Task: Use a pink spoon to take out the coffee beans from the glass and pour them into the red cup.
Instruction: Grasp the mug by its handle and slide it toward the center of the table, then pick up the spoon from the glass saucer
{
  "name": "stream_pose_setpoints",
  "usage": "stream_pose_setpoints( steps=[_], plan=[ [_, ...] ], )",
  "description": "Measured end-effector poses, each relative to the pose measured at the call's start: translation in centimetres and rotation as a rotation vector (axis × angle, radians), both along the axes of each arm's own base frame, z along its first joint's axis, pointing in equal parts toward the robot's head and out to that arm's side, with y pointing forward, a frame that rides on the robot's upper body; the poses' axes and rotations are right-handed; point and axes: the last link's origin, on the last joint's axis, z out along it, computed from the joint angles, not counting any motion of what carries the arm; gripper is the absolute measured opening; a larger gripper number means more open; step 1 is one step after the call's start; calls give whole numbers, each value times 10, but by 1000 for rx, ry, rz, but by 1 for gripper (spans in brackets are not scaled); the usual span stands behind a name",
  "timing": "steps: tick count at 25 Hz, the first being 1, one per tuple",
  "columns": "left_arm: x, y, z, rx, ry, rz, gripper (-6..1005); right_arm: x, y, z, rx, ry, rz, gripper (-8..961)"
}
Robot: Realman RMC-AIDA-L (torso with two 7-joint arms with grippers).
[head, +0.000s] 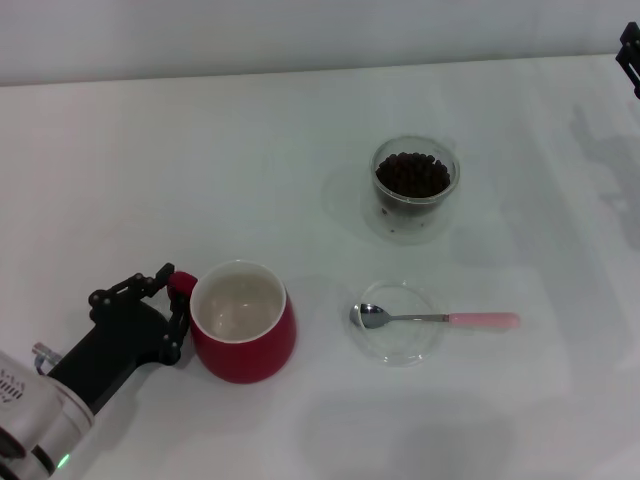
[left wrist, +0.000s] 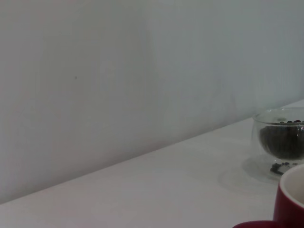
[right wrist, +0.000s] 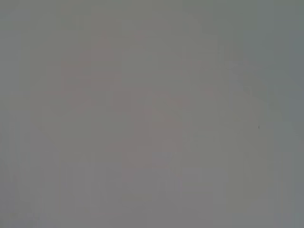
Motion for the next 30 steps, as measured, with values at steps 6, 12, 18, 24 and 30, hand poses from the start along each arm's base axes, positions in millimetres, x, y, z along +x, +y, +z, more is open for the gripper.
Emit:
stream_pose_setpoints(
  steps=[6,12,18,24,30],
  plan=[
    [-2,-3,1,8,-7,11,335,1,-1,-1,-4,2,-4,828],
    [-6,-8,1,10,-10,27,564,1,-2,-1,-3,1,-5,828],
    [-6,-17,5,35,-46,22,650,1,-2,0,-1,0,-4,828],
    [-12,-31,11,68,-85,50,650,2,-3,0,-1,-1,-6,829],
    [-20,-49,21,134,-132,92,649,4,-5,0,1,2,-12,830]
  ],
)
